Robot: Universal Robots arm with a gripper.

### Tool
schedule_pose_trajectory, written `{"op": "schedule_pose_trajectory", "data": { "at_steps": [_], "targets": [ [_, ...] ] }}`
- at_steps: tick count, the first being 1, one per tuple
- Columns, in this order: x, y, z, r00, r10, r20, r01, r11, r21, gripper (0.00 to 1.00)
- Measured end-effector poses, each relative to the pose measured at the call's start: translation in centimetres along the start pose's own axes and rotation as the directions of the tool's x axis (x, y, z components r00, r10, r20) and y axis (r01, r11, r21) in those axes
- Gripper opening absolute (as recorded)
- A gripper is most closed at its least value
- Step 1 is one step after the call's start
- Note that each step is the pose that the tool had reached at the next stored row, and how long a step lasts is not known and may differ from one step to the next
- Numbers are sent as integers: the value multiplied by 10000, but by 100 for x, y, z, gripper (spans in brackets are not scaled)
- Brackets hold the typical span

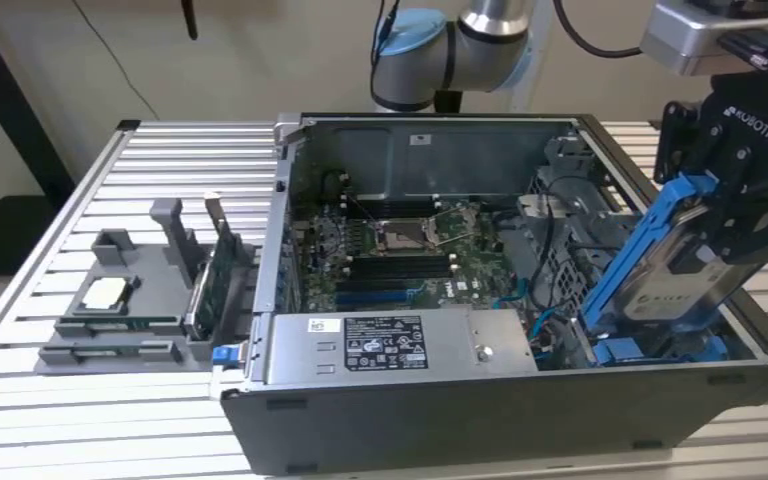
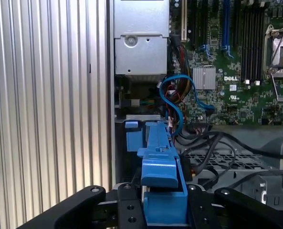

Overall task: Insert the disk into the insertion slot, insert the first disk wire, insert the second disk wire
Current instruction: 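Insert the disk into the insertion slot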

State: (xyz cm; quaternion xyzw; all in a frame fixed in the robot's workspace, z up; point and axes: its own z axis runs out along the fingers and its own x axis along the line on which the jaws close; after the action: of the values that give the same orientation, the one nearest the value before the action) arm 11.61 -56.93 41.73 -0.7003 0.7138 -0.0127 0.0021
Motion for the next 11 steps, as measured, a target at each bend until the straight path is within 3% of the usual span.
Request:
{"op": "schedule_pose_trajectory", "data": {
  "at_steps": [11],
  "targets": [
    [-7,-11,73,10000,-4,-3,4,10000,0,33]
  ]
}}
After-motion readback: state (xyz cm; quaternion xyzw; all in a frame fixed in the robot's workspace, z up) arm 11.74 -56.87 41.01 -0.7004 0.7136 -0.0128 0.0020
